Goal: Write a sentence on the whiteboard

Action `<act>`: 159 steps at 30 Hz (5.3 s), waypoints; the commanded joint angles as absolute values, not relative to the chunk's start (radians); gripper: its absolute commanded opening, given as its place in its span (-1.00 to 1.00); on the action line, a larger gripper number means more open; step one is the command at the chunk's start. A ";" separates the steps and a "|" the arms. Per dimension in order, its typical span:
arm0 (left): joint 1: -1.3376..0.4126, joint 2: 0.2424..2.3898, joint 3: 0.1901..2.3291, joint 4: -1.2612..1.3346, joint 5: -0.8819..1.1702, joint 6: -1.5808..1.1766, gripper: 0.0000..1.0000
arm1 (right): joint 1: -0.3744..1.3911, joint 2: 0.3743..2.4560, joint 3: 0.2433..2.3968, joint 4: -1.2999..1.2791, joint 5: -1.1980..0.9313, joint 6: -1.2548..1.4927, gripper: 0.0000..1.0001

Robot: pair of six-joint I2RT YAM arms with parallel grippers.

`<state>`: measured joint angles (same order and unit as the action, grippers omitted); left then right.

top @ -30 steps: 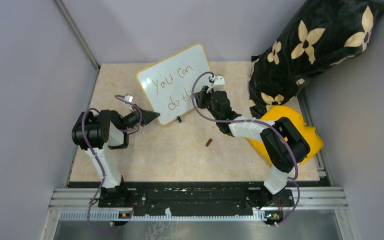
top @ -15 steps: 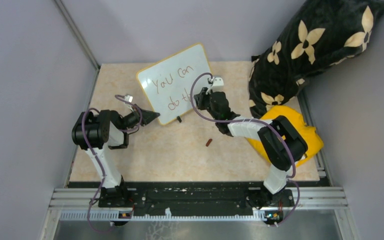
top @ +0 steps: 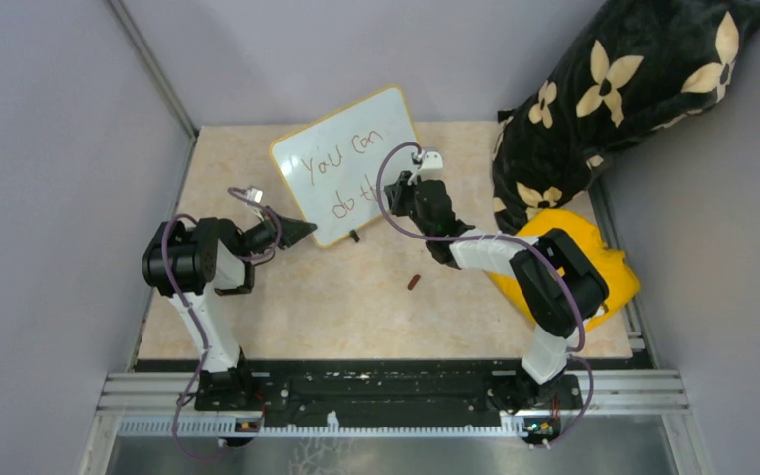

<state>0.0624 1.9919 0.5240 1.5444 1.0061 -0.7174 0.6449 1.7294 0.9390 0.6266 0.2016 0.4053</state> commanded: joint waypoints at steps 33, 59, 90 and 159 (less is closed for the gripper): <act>0.055 2.002 0.535 1.581 1.028 -0.733 -1.00 | 0.631 1.625 0.924 0.660 0.230 0.408 -1.00; 0.056 2.002 0.537 1.574 1.029 -0.730 -1.00 | 0.618 1.700 1.017 0.660 0.263 0.415 -1.00; 0.056 2.003 0.537 1.572 1.028 -0.732 -1.00 | 0.598 1.676 0.944 0.650 0.274 0.437 -1.00; 0.055 2.004 0.540 1.566 1.031 -0.732 -1.00 | 0.599 1.676 0.859 0.656 0.265 0.454 -1.00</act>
